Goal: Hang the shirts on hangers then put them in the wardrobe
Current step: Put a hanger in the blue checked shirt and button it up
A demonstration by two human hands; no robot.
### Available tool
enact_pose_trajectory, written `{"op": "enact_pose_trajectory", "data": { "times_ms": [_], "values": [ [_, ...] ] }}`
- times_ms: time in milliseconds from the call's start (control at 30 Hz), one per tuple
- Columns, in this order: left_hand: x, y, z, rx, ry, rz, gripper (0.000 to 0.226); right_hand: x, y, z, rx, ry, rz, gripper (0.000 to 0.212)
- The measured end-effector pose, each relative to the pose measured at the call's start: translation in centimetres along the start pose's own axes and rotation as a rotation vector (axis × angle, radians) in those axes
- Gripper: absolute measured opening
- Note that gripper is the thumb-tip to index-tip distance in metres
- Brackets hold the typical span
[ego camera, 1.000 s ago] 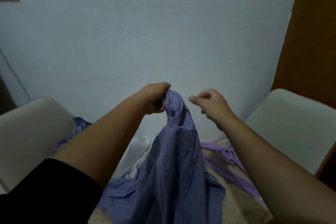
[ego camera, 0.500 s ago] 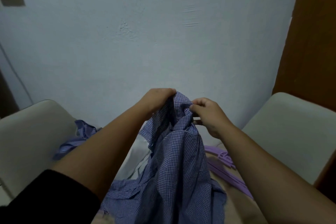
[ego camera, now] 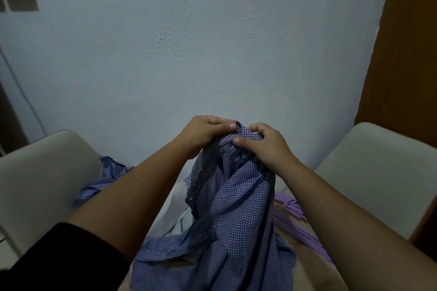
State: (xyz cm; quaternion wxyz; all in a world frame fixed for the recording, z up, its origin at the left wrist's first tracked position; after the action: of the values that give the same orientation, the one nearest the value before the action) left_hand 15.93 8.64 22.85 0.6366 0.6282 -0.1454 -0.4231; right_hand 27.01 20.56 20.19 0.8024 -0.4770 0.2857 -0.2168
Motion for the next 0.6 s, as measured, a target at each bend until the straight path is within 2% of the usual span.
{"op": "enact_pose_trajectory", "data": {
  "times_ms": [133, 267, 367, 467, 500, 600],
  "values": [
    [0.2, 0.5, 0.6, -0.068, 0.013, -0.026, 0.013, -0.2, -0.6, 1.0, 0.082, 0.095, 0.118, 0.011],
    [0.4, 1.3, 0.7, -0.246, -0.068, -0.027, 0.021, 0.1, -0.9, 1.7, -0.142, 0.056, 0.038, 0.012],
    [0.3, 2.0, 0.9, -0.342, -0.088, -0.036, 0.027, 0.3, -1.5, 1.6, -0.185, 0.019, 0.060, 0.026],
    [0.4, 2.7, 1.3, -0.383, -0.069, -0.066, 0.031, 0.8, -2.2, 1.4, -0.086, -0.049, 0.116, 0.039],
    [0.5, 2.8, 1.3, -0.389, -0.068, -0.068, 0.031, 0.9, -2.3, 1.3, -0.035, -0.059, 0.116, 0.035],
    [0.7, 3.2, 1.0, -0.417, -0.091, -0.073, 0.034, 0.9, -2.5, 1.0, 0.189, -0.049, 0.148, 0.007]
  ]
}}
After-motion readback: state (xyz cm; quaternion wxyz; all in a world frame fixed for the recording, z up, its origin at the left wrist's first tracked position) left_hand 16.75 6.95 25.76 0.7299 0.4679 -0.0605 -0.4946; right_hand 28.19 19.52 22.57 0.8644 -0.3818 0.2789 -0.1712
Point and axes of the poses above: each hand's wrist, its own x-axis away from the middle knuckle, its own z-axis out of the back of the hand, y = z × x, the point moved 4 cm from there along -x, towards the middle knuckle, and after that the axes turned 5 degrees about -z, right-handed, at the moved point
